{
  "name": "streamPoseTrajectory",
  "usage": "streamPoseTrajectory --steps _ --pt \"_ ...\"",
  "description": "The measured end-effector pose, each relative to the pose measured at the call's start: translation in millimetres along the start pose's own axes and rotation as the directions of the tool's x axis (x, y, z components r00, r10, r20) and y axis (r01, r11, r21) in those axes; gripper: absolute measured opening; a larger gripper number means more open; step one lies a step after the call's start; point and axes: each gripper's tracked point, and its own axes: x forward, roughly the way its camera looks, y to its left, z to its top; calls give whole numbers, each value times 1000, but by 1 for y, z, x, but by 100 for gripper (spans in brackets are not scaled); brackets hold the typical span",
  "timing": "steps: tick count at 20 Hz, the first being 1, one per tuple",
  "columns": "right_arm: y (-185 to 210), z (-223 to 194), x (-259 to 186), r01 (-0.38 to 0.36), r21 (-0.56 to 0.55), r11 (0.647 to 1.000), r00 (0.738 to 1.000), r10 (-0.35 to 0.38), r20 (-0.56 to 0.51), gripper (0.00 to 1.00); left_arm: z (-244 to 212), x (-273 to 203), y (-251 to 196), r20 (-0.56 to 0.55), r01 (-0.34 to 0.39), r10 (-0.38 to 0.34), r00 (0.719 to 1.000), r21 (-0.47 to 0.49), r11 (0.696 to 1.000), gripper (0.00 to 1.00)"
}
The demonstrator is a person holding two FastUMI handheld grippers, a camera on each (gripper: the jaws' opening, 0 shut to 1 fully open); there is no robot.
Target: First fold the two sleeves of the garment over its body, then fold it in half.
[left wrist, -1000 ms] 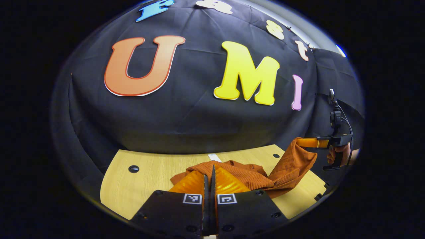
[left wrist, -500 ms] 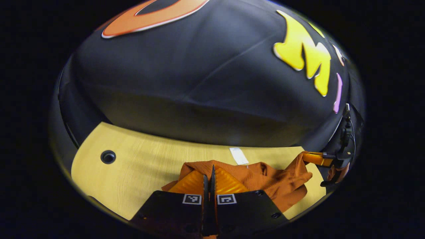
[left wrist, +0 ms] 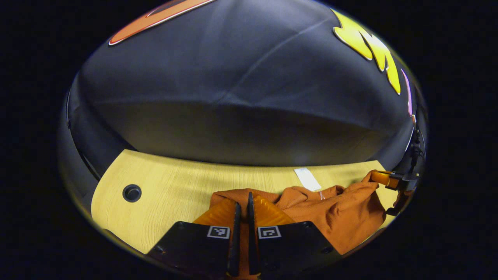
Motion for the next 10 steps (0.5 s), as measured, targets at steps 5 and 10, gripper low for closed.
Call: streamPoseTrajectory --steps 5,10 --pt "-16 37 -47 54 29 998 998 -55 42 58 37 -38 4 82 -79 76 994 28 996 100" --pt "6 146 -187 10 34 999 950 -20 312 93 126 -182 -54 384 -79 48 922 66 995 100"
